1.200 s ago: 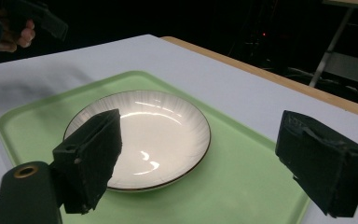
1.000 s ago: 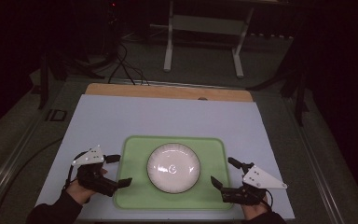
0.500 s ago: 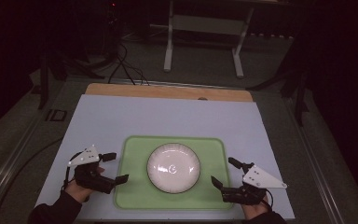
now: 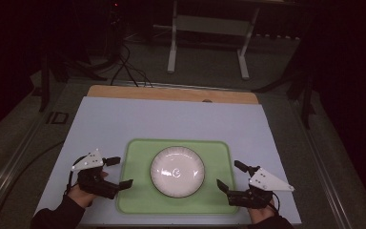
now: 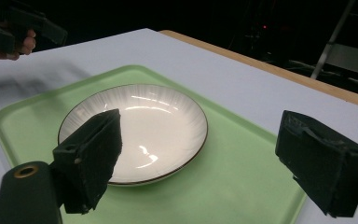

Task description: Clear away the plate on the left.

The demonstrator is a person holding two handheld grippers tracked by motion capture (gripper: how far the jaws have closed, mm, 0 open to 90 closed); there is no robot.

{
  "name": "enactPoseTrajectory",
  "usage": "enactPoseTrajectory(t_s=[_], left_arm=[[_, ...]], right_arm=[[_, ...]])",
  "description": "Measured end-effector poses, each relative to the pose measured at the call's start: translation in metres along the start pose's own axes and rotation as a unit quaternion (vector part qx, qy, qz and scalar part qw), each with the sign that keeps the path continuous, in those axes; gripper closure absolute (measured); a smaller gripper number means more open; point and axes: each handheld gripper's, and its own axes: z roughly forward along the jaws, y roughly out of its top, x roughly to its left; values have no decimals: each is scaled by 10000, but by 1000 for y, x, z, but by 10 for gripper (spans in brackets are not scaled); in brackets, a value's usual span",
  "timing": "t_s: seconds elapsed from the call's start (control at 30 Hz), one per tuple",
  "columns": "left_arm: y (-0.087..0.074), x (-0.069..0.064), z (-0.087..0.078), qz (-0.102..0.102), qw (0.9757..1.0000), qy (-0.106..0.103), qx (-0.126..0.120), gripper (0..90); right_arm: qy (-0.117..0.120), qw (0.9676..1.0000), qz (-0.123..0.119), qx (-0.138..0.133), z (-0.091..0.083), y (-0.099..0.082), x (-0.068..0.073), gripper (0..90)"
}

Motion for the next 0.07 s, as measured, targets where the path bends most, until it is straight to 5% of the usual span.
enactPoseTrajectory(t_s=[0.07], left_arm=[[0, -1, 0, 33, 10000, 8, 8, 0]], right_arm=[[6, 10000, 3, -1, 0, 0, 0, 143]])
